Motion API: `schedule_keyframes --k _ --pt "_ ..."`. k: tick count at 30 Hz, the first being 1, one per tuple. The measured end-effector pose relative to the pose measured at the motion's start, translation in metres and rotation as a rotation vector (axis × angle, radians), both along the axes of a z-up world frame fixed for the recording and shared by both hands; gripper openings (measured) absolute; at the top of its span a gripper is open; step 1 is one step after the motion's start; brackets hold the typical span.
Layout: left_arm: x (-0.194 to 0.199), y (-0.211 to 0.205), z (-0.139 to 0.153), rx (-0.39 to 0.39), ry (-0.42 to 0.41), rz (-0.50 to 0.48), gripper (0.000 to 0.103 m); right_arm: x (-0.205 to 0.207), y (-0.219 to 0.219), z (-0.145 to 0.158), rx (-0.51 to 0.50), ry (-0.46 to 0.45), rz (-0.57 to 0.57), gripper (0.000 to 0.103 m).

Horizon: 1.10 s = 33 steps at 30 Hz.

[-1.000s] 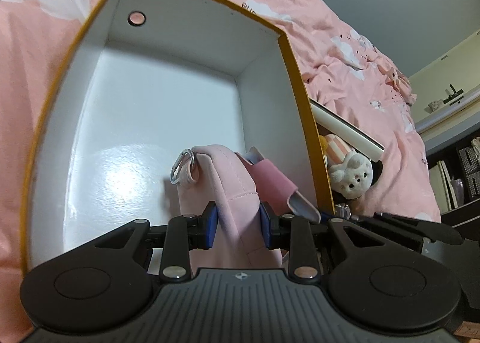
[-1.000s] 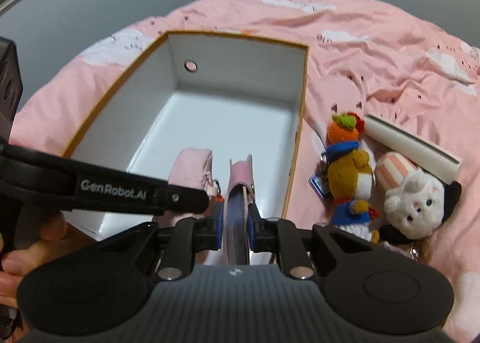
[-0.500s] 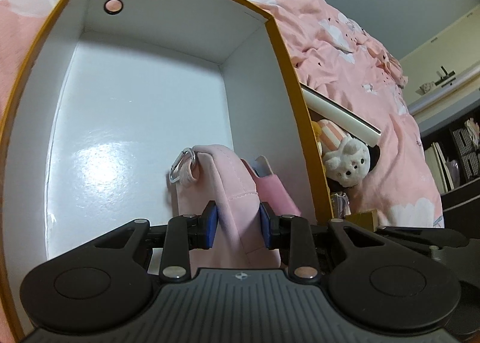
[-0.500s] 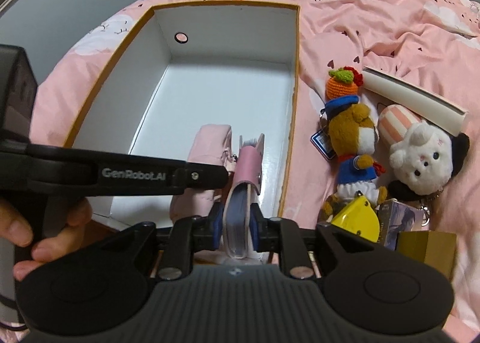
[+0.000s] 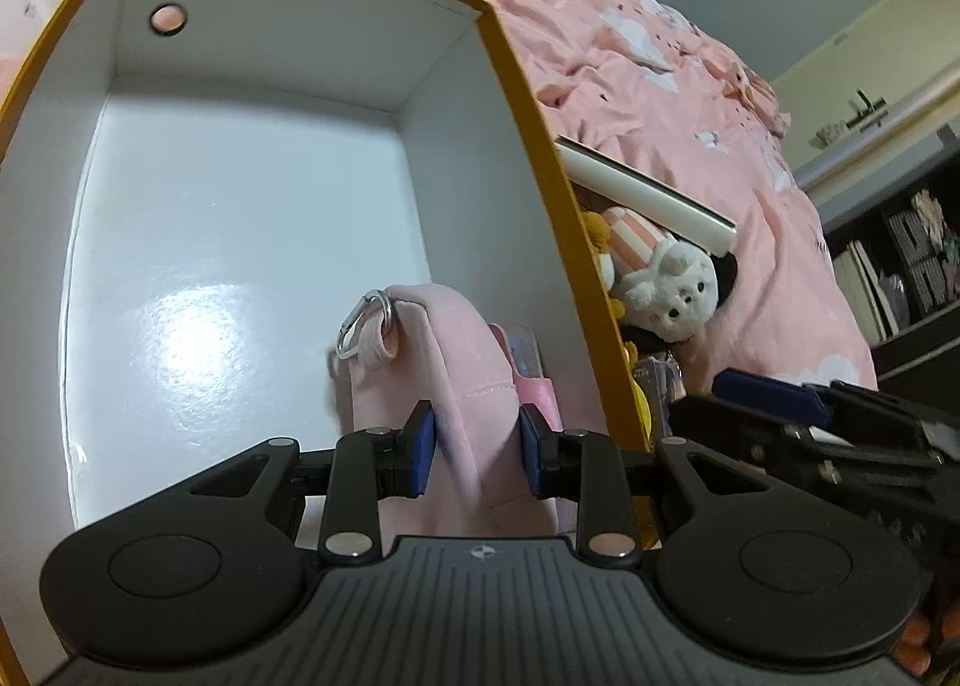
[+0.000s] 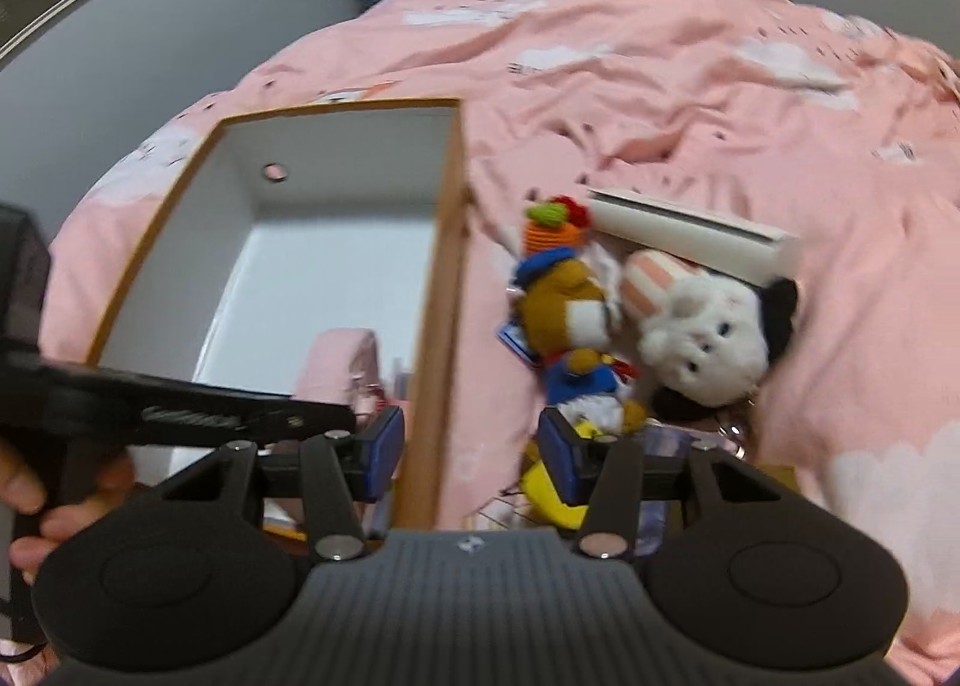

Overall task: Organize objects
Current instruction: 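Place the pink card wallet into the shoebox beside the pouch with the right gripper, then move the left gripper back to the pile of items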

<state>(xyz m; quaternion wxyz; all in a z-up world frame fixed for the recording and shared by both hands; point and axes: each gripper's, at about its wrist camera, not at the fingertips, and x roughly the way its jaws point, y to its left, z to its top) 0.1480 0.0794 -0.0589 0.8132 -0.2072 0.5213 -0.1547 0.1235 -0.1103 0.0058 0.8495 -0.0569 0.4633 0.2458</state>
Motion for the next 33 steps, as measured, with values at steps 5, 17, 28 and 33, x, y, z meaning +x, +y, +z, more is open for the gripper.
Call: schedule_keyframes --k 5,17,28,33 --pt "0.003 -0.013 -0.005 0.044 0.0 -0.036 0.033 0.005 -0.011 -0.013 0.007 0.031 -0.036 0.052" --pt "-0.004 -0.016 -0.001 0.057 -0.016 -0.05 0.059 0.006 -0.034 -0.024 0.026 0.054 -0.091 0.057" --pt "-0.026 -0.026 0.033 0.167 -0.154 -0.018 0.059 0.005 -0.064 -0.014 0.053 0.01 -0.161 0.063" --pt "-0.039 -0.047 0.063 0.185 -0.26 -0.064 0.054 0.0 -0.087 -0.009 0.03 -0.04 -0.197 0.063"
